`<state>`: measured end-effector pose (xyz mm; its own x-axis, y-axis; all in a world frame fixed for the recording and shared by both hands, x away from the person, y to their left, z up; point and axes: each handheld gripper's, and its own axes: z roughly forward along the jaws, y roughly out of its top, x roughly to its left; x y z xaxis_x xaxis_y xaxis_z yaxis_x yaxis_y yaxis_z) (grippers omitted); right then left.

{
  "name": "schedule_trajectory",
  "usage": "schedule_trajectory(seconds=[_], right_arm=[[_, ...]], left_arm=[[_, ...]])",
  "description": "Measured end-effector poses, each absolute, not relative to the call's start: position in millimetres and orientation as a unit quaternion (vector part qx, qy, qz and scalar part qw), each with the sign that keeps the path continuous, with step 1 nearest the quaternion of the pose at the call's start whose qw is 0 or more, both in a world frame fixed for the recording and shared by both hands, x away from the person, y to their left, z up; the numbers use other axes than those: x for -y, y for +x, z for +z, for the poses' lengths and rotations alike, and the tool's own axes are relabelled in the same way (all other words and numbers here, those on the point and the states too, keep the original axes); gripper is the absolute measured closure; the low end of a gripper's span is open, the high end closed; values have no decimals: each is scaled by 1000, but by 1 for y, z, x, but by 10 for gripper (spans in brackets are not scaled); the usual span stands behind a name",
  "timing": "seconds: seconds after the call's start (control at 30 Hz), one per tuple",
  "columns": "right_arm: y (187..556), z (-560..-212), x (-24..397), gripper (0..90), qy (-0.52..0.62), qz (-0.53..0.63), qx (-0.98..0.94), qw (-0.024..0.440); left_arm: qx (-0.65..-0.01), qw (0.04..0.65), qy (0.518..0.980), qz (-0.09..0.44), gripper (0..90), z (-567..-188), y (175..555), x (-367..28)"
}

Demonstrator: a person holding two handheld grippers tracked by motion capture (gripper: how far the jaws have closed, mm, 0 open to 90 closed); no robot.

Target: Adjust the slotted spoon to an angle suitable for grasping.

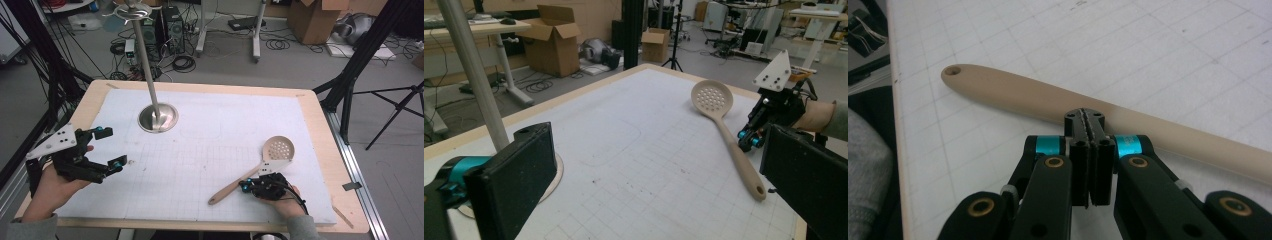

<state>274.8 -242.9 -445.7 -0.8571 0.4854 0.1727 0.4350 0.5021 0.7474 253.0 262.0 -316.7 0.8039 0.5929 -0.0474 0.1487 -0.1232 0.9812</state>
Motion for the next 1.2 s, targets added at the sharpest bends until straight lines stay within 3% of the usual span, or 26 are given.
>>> schedule_trajectory(seconds=[1.2], right_arm=[[312,-448,205,893,299,413,-855,91]], left_arm=[[-270,598,728,199,20,-323,242,-277]])
